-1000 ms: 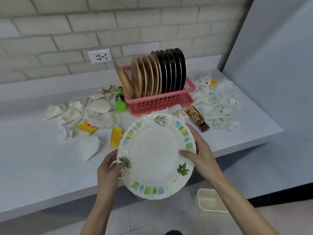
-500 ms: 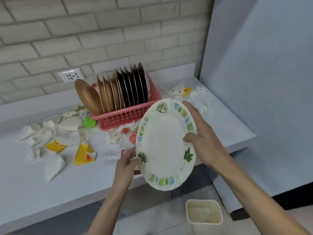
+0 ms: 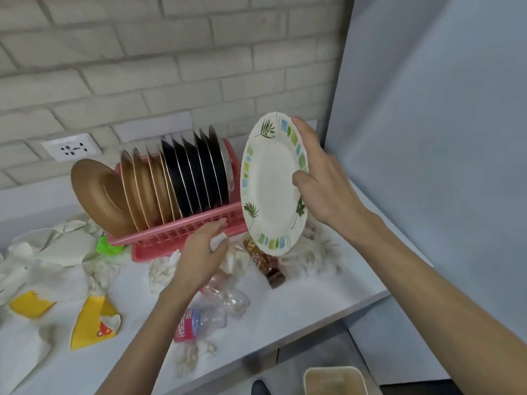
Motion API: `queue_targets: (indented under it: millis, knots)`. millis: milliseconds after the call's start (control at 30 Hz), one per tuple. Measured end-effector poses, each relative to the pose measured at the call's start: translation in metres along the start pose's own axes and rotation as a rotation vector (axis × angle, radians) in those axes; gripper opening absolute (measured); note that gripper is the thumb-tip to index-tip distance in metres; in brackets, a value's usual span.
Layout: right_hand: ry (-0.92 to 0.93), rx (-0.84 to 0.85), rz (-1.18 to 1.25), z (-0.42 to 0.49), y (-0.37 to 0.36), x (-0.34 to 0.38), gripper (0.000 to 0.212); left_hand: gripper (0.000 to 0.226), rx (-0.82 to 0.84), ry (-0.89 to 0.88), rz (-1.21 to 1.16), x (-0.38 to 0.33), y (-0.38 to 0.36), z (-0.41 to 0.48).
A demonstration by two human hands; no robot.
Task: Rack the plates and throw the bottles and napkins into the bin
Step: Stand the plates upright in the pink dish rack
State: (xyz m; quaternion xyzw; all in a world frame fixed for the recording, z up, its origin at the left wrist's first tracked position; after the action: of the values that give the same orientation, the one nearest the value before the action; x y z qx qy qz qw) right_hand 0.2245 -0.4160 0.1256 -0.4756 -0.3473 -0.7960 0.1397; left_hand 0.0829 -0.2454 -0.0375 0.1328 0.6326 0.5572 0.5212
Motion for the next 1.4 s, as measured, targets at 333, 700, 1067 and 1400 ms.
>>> queue_targets:
  millis: [333, 700, 1067, 1400]
  knots:
    - [0.063, -0.005, -0.155, 0.123, -0.046, -0.022, 0.084, 0.058, 0.045, -0.188, 0.31, 0.025, -0.02, 0.05]
    - [0.08, 0.095, -0.231, 0.178, -0.116, -0.063, 0.079, 0.056, 0.017, -0.225, 0.238, 0.038, -0.025, 0.053]
    - [0.092, 0.101, -0.278, 0.197, -0.154, -0.091, 0.064, 0.05, 0.025, -0.233, 0.204, 0.039, -0.023, 0.054]
    - [0.083, 0.054, -0.336, 0.204, -0.156, -0.095, 0.059, 0.048, 0.027, -0.22, 0.188, 0.038, -0.021, 0.055]
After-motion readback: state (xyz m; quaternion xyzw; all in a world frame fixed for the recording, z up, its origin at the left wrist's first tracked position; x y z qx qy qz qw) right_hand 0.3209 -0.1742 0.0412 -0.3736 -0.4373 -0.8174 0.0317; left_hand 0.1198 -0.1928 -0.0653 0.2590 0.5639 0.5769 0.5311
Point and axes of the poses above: each hand's wrist, its own z-axis towards the middle knuckle, its own y-axis out of the back of the hand, x = y × z, the point moved 8 cm from there along z, towards the middle knuckle, and after that the axes turned 11 degrees about z, right-handed, at the moved point
